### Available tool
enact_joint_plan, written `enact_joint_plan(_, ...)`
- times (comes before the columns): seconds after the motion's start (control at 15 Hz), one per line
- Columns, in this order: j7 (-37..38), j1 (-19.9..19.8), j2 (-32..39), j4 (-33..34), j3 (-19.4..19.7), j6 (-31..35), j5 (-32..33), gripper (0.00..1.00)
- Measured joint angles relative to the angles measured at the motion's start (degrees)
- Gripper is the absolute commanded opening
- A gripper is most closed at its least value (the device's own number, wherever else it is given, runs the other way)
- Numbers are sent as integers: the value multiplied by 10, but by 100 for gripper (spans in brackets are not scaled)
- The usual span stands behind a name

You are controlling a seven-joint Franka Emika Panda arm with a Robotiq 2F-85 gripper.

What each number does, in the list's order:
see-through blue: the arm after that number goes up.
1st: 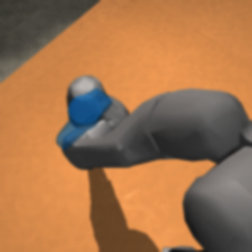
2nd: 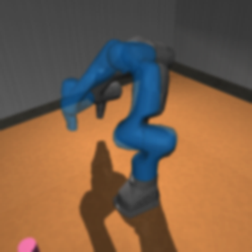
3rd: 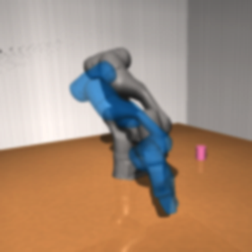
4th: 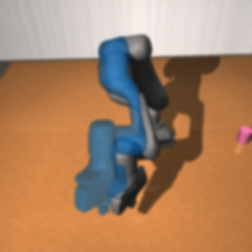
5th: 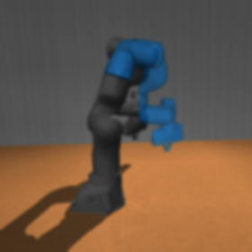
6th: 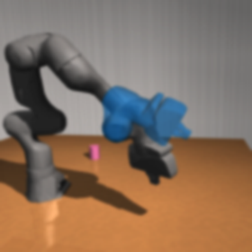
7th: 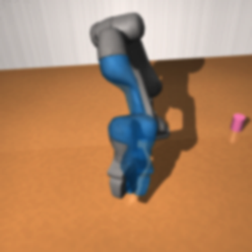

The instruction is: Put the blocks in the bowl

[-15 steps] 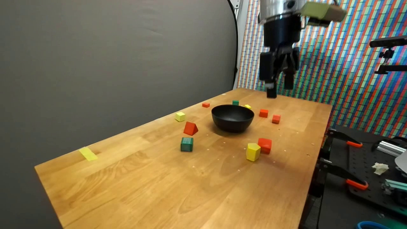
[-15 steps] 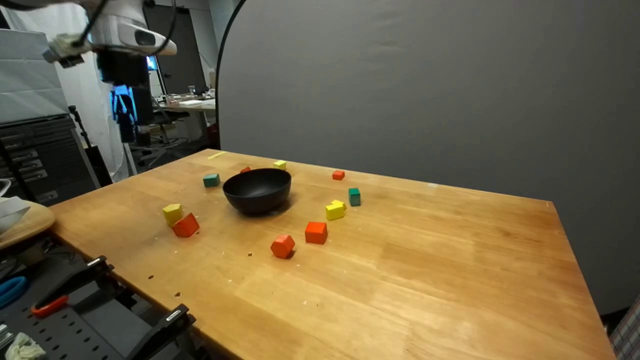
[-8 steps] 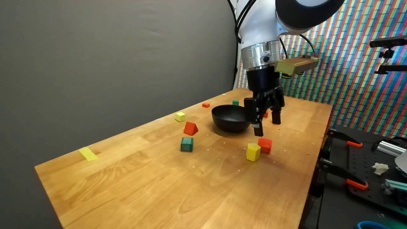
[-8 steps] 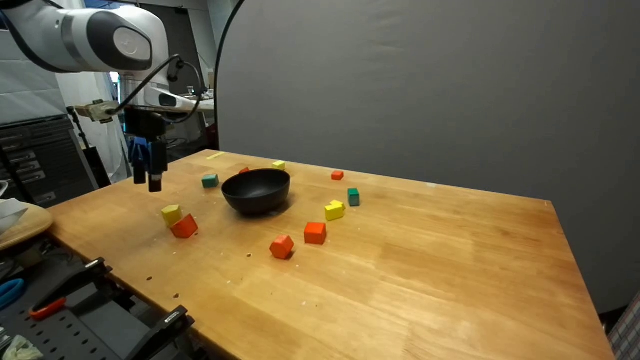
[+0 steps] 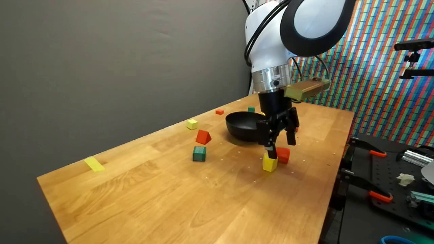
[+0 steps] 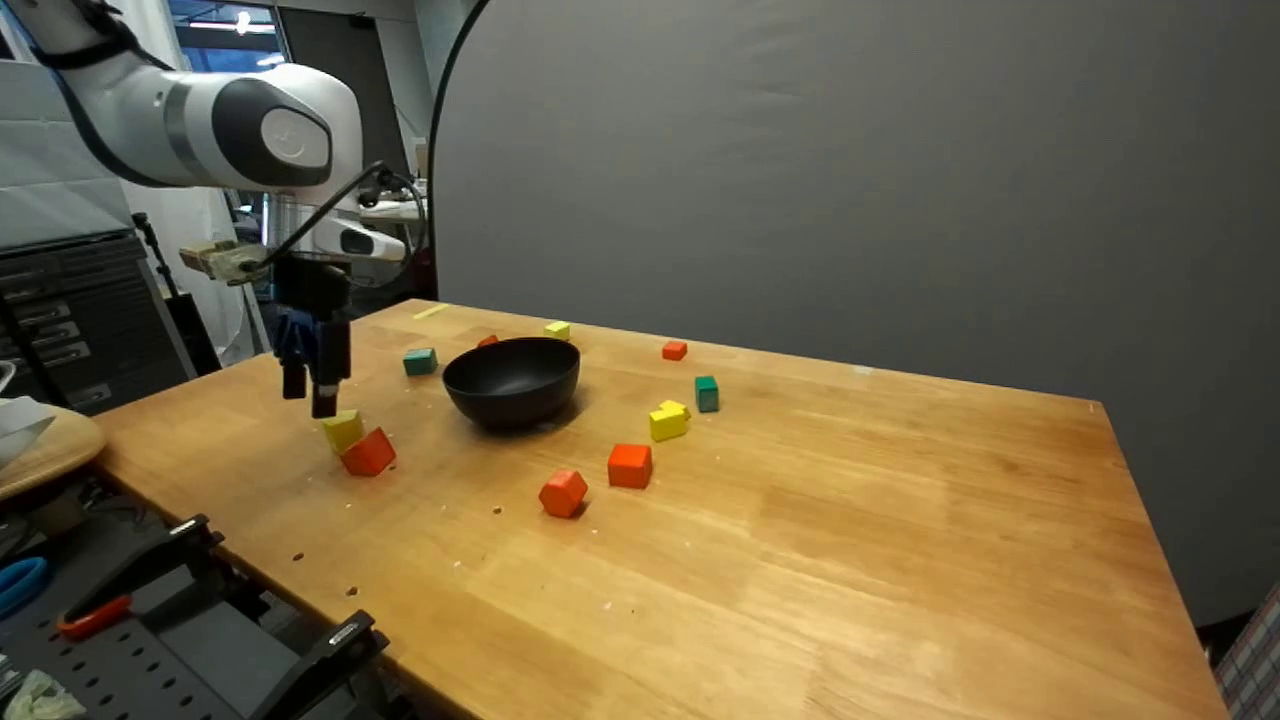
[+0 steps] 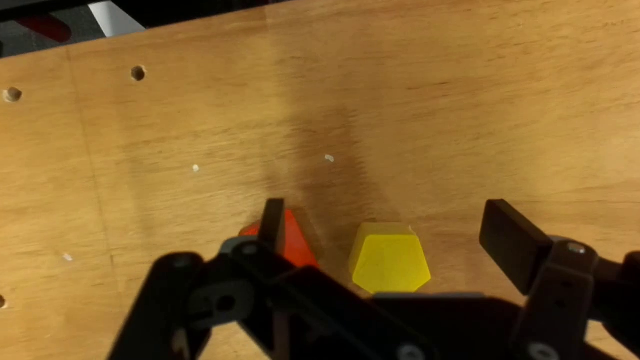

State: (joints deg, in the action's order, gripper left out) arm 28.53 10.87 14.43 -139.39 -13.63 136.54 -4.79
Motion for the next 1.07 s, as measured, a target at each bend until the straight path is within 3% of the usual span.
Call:
enact_joint_plan(0.27, -27, 0, 56, 33, 13, 25, -12, 100)
enact_joint_plan(0.4, -43, 0, 77, 51, 18, 32, -21, 73)
enact_joint_plan(0.87, -83, 0, 122, 84, 21, 32, -50, 20)
enact_joint_plan(1.07, -85, 1, 109, 73, 20, 20, -56, 24)
